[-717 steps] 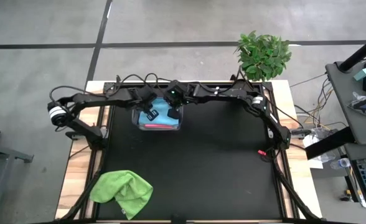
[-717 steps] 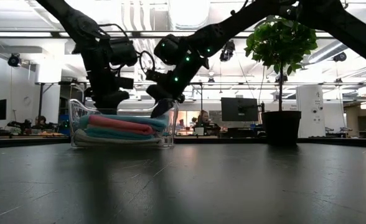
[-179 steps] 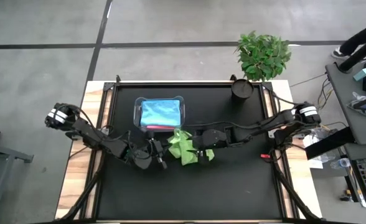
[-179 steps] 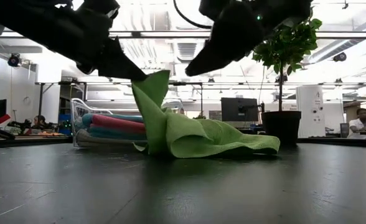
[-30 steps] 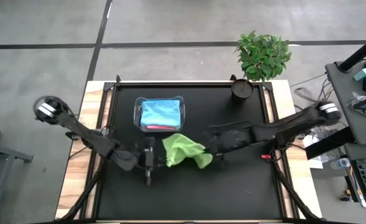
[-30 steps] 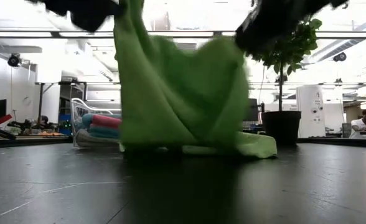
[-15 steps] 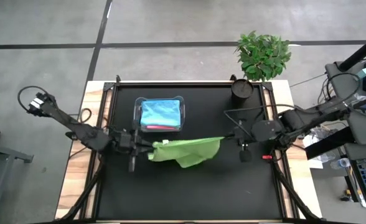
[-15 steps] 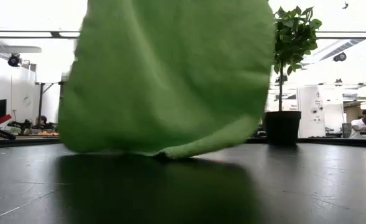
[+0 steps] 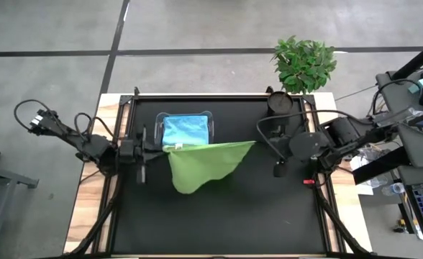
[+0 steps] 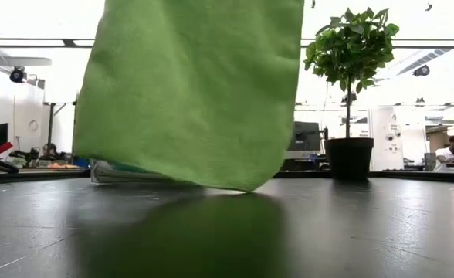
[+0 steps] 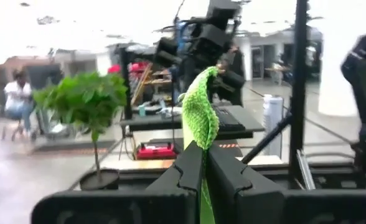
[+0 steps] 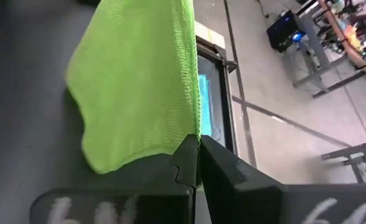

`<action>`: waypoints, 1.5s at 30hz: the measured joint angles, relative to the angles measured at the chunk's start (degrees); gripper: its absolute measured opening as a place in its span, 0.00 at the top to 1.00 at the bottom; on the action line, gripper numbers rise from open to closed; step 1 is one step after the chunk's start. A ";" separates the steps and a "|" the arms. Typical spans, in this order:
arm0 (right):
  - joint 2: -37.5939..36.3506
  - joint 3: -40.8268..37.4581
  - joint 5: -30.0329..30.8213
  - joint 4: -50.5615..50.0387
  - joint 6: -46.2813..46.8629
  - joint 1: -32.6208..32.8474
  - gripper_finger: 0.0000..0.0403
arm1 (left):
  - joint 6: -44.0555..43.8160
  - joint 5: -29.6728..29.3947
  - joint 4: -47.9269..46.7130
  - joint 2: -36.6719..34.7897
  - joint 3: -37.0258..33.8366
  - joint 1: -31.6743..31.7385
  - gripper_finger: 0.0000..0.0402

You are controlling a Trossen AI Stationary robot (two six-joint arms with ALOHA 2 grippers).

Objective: Fold microfiber towels
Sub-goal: Fold the green microfiber cloth

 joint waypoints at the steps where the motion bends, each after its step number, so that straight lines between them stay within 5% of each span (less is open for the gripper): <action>1: 0.43 0.41 -0.02 -0.50 0.57 0.01 0.98 | 1.31 1.49 -0.09 -0.08 -0.14 0.00 1.00; 6: 1.56 0.44 -0.67 -4.18 4.12 2.16 0.98 | -0.06 15.07 -0.83 2.47 -2.58 -0.05 1.00; 10: 2.46 0.30 -7.25 -6.43 9.55 5.06 0.98 | -1.85 22.36 -0.66 8.66 -3.89 -1.49 1.00; 21: 11.55 -6.97 -14.76 -5.81 22.99 16.94 0.98 | -10.13 24.52 12.81 33.14 -1.63 -7.58 1.00; 29: 17.37 -12.30 -26.92 7.57 26.36 19.44 0.98 | -25.61 25.31 13.73 44.07 1.65 -14.19 1.00; 35: 20.42 -17.71 -32.79 20.34 21.43 17.39 0.98 | -28.75 25.44 17.34 52.84 4.77 -15.11 1.00; 45: 22.88 -22.97 -28.83 24.23 20.04 10.99 0.98 | -40.60 23.34 0.09 52.71 5.26 -16.87 1.00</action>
